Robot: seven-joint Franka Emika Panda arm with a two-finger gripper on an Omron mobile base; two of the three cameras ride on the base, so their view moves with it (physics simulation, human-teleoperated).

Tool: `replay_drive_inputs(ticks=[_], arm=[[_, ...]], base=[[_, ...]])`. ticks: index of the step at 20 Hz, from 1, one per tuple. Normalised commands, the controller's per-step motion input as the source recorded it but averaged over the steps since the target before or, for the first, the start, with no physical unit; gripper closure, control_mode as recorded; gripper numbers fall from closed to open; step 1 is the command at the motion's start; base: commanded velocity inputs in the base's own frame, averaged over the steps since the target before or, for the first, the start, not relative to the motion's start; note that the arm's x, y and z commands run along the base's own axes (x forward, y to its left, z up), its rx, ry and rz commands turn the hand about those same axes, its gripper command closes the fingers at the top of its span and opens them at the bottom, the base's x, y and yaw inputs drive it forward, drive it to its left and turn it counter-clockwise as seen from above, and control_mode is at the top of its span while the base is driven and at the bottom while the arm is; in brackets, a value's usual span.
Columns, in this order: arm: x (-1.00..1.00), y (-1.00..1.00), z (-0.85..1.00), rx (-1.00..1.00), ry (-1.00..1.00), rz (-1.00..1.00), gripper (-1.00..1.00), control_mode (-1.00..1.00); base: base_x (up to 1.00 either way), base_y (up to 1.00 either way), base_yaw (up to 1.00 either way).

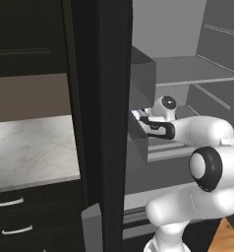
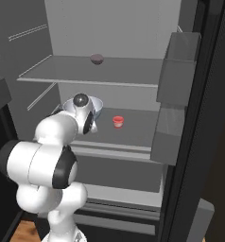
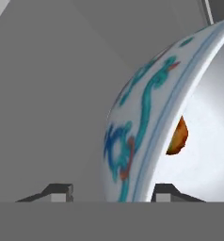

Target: Pick the chicken drumstick and mushroom from their plates and place them in the bowl. Then put the bowl in the fridge.

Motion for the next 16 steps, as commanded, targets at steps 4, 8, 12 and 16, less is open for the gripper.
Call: replay_drive_inputs(ticks=[4, 8, 12, 16], arm=[[-0.35, 0.0, 0.02, 0.11, -0.04, 0.0, -1.0, -1.0], [-0.43, -0.01, 0.11, 0.1, -0.11, 0.0, -1.0, -1.0], [-0.42, -0.04, 0.4, 0.0, -0.01, -0.01, -1.0, -1.0], [-0.47, 0.0, 0.51, 0.0, 0.0, 0.0, -1.0, -1.0]], base=[[0.0, 0.0, 0.0], [0.0, 0.0, 0.0], [0.0, 0.0, 0.0], [0.0, 0.0, 0.0]])
